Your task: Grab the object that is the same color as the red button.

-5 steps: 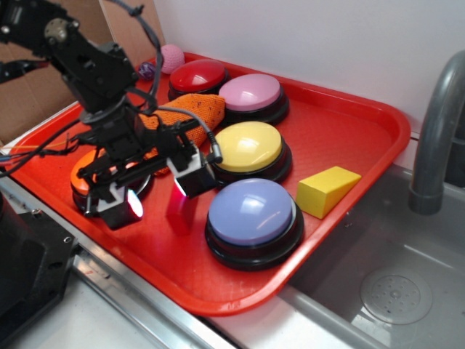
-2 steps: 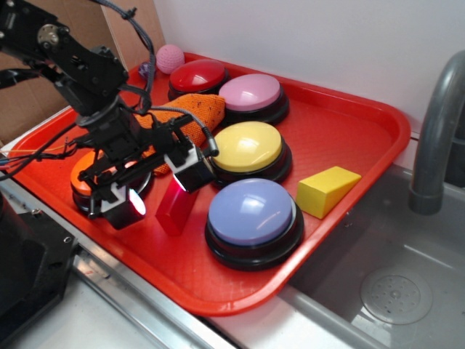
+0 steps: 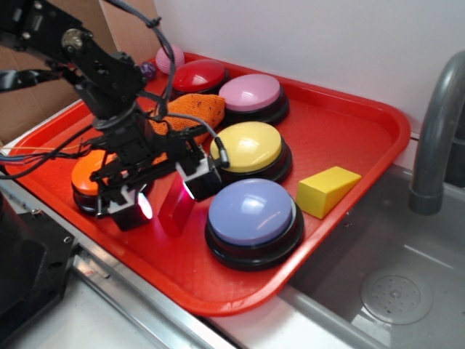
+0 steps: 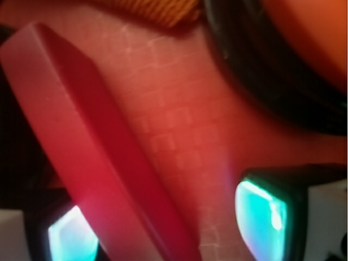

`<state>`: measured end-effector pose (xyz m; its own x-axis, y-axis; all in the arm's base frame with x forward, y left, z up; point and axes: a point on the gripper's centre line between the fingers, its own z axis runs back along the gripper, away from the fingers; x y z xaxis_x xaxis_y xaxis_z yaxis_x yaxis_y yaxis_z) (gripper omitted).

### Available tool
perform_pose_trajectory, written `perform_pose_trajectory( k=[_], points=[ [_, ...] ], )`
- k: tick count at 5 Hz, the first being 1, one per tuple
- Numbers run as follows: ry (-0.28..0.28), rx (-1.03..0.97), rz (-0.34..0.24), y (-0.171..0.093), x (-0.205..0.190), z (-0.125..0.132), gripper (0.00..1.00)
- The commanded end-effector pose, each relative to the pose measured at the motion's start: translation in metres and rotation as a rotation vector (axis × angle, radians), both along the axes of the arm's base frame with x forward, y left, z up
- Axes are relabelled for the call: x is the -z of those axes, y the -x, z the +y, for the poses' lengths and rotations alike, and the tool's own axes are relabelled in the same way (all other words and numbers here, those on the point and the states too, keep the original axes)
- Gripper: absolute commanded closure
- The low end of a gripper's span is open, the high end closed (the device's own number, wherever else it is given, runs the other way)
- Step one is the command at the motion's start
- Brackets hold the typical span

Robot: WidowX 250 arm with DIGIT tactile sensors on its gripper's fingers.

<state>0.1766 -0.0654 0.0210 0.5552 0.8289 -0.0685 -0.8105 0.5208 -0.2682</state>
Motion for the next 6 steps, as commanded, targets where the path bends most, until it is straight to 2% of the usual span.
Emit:
perform_pose_trajectory(
  k=[1,3,4,5,6],
  points=[
    [-0.01,0.065,-0.086,-0.011,-0.002,-0.003,0.83],
    [-0.028,0.114,-0.125,-0.01,-0.018,-0.002,0.86],
    [-0.12,0.239,-0.098,-0.015,-0.038,-0.006,0.95],
    [-0.193,0.504,0.016,-0.029,-0.074,-0.009,1.0],
    [-0.242,0.762,0.077,-0.042,-0.109,-0.008,1.0]
  ],
)
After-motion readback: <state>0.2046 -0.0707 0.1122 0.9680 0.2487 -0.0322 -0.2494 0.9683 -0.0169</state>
